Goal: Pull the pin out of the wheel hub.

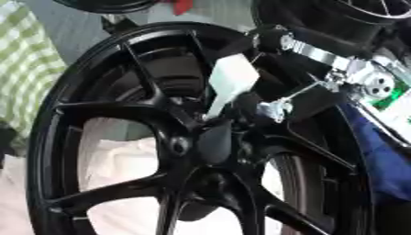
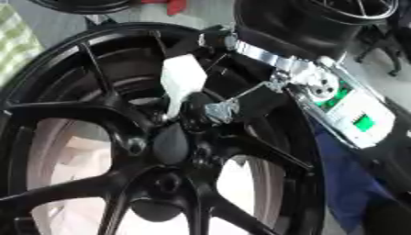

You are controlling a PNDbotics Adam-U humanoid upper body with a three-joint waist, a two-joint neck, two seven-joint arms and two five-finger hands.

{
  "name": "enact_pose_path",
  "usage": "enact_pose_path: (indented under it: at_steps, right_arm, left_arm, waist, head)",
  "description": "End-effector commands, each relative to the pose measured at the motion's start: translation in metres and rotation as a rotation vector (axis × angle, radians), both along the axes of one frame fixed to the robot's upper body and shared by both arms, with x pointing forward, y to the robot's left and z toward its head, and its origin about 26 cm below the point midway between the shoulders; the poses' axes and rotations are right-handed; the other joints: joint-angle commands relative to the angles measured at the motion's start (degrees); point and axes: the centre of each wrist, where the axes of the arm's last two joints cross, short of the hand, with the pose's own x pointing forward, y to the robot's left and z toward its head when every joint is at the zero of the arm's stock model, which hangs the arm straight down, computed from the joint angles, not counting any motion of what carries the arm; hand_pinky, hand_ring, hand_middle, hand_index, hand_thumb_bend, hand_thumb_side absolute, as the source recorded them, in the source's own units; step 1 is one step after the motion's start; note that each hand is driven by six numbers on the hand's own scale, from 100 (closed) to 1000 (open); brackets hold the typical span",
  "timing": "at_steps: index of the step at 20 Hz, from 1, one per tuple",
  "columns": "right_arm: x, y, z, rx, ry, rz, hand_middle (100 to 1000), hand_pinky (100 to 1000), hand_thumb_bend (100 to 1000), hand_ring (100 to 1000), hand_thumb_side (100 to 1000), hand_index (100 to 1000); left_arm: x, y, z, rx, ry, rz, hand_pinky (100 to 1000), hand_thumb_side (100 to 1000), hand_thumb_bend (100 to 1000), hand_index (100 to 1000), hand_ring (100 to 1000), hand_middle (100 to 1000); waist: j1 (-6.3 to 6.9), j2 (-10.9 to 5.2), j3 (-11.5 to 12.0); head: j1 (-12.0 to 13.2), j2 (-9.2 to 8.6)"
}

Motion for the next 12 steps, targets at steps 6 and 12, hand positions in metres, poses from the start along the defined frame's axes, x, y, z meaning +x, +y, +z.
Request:
enact_pose_path:
  at_steps: [6,12]
  right_arm:
    - [-0.0049,-0.0021,0.0071,-0.073,-0.029,-0.023,441,780,200,758,100,703]
    - [-0.0067,-0.0032,0.0100,-0.071,-0.055,-0.030,280,772,146,700,100,566]
  left_arm:
    - [-0.0034,0.0001,0.0072,0.011,-0.030,0.001,901,586,140,791,692,549]
    - [-0.0034,0.0001,0.0066,0.005,-0.029,0.002,901,588,138,790,692,549]
  waist:
    - [0.62,-0.75,-0.3]
    - [0.62,-0.81,-0.2]
  head:
    - [-0.5,-1.03]
    - [-1.0,-1.28]
